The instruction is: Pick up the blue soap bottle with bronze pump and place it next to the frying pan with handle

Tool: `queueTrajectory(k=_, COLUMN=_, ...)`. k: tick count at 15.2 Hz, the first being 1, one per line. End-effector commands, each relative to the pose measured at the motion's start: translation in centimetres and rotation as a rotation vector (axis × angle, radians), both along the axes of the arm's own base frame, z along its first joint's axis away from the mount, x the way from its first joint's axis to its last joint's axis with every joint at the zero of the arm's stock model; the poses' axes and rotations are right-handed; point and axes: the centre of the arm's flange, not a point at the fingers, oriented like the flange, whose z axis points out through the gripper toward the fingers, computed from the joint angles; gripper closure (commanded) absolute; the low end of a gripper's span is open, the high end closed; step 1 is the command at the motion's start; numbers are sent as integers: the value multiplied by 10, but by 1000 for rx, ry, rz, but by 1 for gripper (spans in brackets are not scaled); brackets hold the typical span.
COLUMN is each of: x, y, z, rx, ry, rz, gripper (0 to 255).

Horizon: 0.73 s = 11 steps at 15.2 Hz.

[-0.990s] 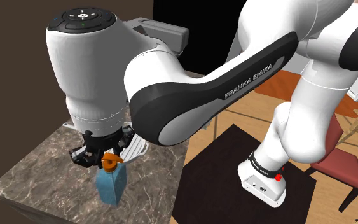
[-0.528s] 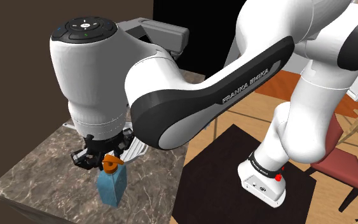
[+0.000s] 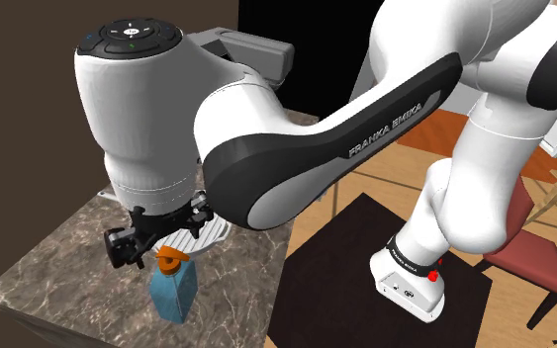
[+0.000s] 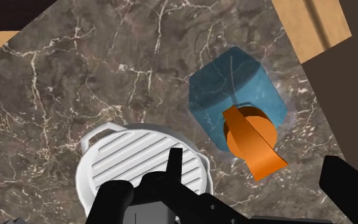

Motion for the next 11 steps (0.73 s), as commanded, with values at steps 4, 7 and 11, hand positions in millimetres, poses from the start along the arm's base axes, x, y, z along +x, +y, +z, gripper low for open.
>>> queueTrajectory(k=4, x=-5, y=0, z=44, rx=0, ry=0, rz=0, gripper=0)
queueTrajectory(k=7, x=-5, y=0, z=44, rx=0, ry=0, rz=0, gripper=0)
queueTrajectory(k=11, x=-5, y=0, z=44, rx=0, ry=0, rz=0, gripper=0)
